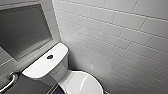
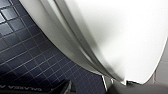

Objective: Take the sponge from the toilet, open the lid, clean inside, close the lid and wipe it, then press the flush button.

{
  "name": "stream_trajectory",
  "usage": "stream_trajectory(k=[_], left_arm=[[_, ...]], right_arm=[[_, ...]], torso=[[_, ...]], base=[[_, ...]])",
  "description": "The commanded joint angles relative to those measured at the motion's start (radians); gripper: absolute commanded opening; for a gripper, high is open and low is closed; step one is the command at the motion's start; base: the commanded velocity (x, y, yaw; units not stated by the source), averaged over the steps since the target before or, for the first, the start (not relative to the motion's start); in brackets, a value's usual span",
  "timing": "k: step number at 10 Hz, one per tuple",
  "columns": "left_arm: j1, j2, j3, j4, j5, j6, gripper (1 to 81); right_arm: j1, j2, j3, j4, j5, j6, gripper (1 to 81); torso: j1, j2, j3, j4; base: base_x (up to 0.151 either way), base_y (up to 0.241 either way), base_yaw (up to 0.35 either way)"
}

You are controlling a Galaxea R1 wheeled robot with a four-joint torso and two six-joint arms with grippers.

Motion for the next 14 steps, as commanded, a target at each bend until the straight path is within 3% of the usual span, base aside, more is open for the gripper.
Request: stream_trajectory(k=[1,5,14], left_arm=[[-0.092,0.009,0.063,-0.013,0.077,0.000,81.1],[-0.131,-0.014,0.128,-0.014,0.064,0.000,81.1],[-0.220,0.015,0.106,-0.053,0.000,-0.002,81.1]], right_arm=[[-0.023,-0.015,-0.013,-0.018,-0.043,0.002,1.0],[-0.015,-0.005,-0.013,-0.015,-0.081,0.000,1.0],[-0.012,-0.001,-0.017,-0.015,-0.086,0.002,1.0]], torso=[[0.000,0.000,-0.019,0.000],[0.001,0.000,-0.054,0.000],[0.002,0.000,-0.053,0.000]], base=[[0.000,0.000,0.000],[0.000,0.000,0.000],[0.000,0.000,0.000]])
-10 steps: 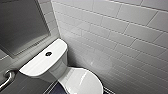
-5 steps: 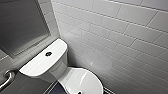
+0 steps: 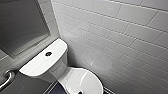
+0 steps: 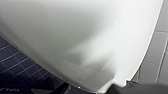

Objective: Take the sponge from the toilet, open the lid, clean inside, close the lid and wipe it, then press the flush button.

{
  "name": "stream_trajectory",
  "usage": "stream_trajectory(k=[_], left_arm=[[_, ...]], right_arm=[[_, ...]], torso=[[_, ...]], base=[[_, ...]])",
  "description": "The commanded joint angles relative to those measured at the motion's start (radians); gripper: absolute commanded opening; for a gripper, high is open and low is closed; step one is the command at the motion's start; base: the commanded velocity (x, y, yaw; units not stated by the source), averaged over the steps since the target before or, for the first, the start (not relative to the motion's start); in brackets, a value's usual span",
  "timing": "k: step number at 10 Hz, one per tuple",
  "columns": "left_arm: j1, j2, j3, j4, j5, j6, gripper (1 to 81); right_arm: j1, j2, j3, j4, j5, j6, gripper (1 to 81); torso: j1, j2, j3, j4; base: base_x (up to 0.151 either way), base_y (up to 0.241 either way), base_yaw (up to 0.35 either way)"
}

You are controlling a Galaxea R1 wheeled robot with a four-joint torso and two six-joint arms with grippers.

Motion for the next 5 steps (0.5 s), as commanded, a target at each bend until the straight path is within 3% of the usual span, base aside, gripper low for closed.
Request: stream_trajectory(k=[1,5], left_arm=[[-0.148,0.009,0.031,-0.014,-0.003,0.006,81.1],[-0.196,-0.059,0.069,-0.092,-0.034,0.006,81.1]], right_arm=[[-0.030,-0.017,-0.009,-0.014,-0.055,0.002,1.0],[-0.032,-0.016,-0.009,-0.014,-0.055,0.002,1.0]], torso=[[0.000,0.000,0.000,0.000],[0.000,0.000,0.000,0.000]], base=[[0.000,0.000,0.000],[0.000,0.000,0.000]])
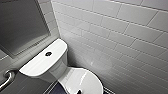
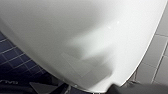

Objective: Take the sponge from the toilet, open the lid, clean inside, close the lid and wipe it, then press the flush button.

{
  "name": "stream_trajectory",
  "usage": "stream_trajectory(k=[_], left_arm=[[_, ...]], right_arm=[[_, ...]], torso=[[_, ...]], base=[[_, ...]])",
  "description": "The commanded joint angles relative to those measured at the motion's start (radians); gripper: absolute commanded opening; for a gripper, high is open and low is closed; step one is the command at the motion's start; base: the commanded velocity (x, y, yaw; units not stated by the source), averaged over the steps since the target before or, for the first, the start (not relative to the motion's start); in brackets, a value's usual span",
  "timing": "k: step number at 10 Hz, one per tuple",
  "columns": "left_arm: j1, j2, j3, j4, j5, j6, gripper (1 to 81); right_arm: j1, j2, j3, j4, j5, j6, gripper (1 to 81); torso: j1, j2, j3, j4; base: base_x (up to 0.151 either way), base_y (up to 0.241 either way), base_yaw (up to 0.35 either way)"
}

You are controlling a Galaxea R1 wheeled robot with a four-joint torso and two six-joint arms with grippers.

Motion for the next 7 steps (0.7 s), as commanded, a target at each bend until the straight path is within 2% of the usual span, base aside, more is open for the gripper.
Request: stream_trajectory(k=[1,3,7], left_arm=[[-0.183,-0.061,0.084,-0.040,-0.093,0.023,81.1],[-0.183,-0.131,0.182,-0.043,-0.124,0.018,81.1],[-0.175,-0.139,0.199,-0.042,-0.127,0.018,81.1]], right_arm=[[-0.030,-0.016,-0.009,-0.016,-0.055,0.002,1.0],[-0.030,-0.016,-0.011,-0.016,-0.054,0.002,1.0],[-0.029,-0.015,-0.009,-0.017,-0.054,0.002,1.0]], torso=[[0.000,0.000,0.000,0.000],[0.000,0.000,0.000,0.000],[0.000,0.000,-0.001,0.000]], base=[[0.000,0.000,0.000],[0.000,0.000,0.000],[0.000,0.000,0.000]])
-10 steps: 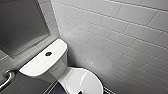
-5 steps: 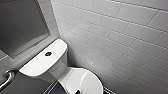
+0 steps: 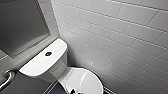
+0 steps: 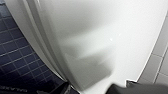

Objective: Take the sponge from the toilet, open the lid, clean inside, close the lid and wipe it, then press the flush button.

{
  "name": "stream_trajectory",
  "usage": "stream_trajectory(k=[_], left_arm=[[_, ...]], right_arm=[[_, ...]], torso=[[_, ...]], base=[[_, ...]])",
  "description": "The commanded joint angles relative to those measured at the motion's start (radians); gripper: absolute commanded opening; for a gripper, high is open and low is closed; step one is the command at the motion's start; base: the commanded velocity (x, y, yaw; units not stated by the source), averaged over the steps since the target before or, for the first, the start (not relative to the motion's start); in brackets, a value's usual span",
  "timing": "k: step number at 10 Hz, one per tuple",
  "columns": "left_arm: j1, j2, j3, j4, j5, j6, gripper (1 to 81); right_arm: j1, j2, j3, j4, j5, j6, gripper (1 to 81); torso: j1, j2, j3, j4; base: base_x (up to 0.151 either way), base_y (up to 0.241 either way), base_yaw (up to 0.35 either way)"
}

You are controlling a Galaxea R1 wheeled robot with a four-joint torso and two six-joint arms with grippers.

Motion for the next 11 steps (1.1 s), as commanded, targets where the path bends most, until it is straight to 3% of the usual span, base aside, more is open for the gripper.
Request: stream_trajectory(k=[1,5,11], left_arm=[[-0.170,0.022,0.038,0.006,-0.050,0.020,81.1],[-0.150,0.114,-0.008,0.025,-0.035,0.020,81.1],[-0.196,0.039,0.086,0.015,-0.060,0.015,81.1]], right_arm=[[-0.030,-0.017,-0.011,-0.017,-0.054,0.002,1.0],[-0.022,-0.017,-0.006,-0.020,-0.054,-0.001,1.0],[-0.022,-0.016,-0.009,-0.019,-0.054,0.000,1.0]], torso=[[0.000,0.000,0.000,0.000],[0.000,0.000,0.000,0.000],[0.000,0.000,-0.001,0.000]], base=[[0.000,0.000,0.000],[0.000,0.000,0.000],[0.000,0.000,0.000]])
